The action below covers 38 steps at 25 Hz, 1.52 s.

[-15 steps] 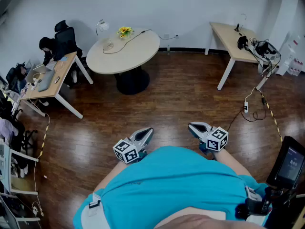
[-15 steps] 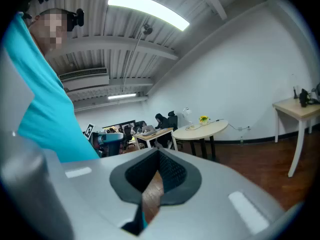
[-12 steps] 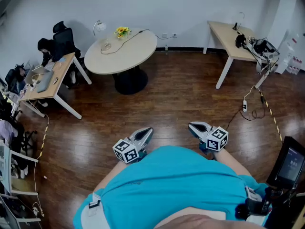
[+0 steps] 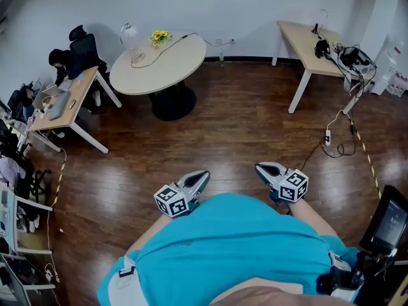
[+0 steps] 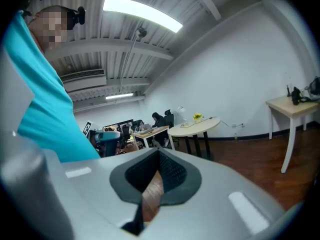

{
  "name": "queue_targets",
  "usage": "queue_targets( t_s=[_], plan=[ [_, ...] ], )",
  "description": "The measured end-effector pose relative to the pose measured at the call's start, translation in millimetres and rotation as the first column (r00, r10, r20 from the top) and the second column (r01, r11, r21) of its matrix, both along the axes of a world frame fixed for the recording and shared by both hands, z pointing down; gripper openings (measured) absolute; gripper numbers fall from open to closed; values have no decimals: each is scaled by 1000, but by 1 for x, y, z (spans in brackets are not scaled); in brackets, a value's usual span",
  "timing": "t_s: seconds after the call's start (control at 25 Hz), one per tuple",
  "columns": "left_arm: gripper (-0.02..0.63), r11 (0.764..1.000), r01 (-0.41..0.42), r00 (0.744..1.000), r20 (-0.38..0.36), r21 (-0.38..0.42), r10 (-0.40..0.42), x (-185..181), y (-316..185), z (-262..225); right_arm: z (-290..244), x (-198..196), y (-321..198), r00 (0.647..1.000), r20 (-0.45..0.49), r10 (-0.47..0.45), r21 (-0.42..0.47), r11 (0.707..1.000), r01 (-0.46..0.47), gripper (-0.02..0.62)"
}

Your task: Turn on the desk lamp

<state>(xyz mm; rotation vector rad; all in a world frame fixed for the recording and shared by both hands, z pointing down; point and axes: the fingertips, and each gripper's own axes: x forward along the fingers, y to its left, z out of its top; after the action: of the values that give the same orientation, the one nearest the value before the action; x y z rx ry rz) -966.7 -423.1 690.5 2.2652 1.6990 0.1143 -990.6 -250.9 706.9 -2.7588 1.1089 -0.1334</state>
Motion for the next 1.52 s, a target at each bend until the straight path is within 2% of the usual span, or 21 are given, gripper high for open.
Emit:
queue_targets(
  t_s=[0.12, 0.32, 0.48, 0.72, 0.84, 1.0, 1.12, 1.28, 1.52],
  plan=[
    [18, 1000, 25, 1000, 4, -15, -25, 22, -3, -4, 3, 18, 4, 1000, 4, 0, 4, 1000, 0, 2],
    [18, 1000, 2, 1000, 17, -15, -2, 63, -14, 15, 9, 59, -16, 1000, 10, 2, -5, 1000, -2, 2],
    [18, 999, -18, 1000, 16, -38, 19, 143, -28, -1, -8, 131, -28, 1000, 4, 28, -32, 999, -27, 2],
    [18, 997, -81, 997, -5, -10, 81, 255, -52, -26, -36, 239, -53, 996, 7, 85, -7, 996, -85, 2],
    [18, 995, -97, 995, 19, -5, 97, 308, -51, -35, -51, 287, -52, 995, 16, 103, 3, 995, -103, 2],
    [18, 995, -92, 993, 69, -25, 94, 354, -36, -34, -50, 326, -35, 992, 43, 117, 0, 993, -117, 2],
    [18, 995, -96, 993, 71, -21, 98, 384, -24, -31, -44, 354, -13, 988, 64, 141, 20, 990, -142, 2],
    [18, 997, -80, 993, 91, 8, 79, 420, 29, -32, -49, 394, 46, 991, 55, 121, 42, 991, -124, 2],
    [18, 1000, 22, 998, 59, -4, -21, 450, 99, -28, -29, 433, 115, 998, 34, 47, 36, 998, -48, 2]
  ],
)
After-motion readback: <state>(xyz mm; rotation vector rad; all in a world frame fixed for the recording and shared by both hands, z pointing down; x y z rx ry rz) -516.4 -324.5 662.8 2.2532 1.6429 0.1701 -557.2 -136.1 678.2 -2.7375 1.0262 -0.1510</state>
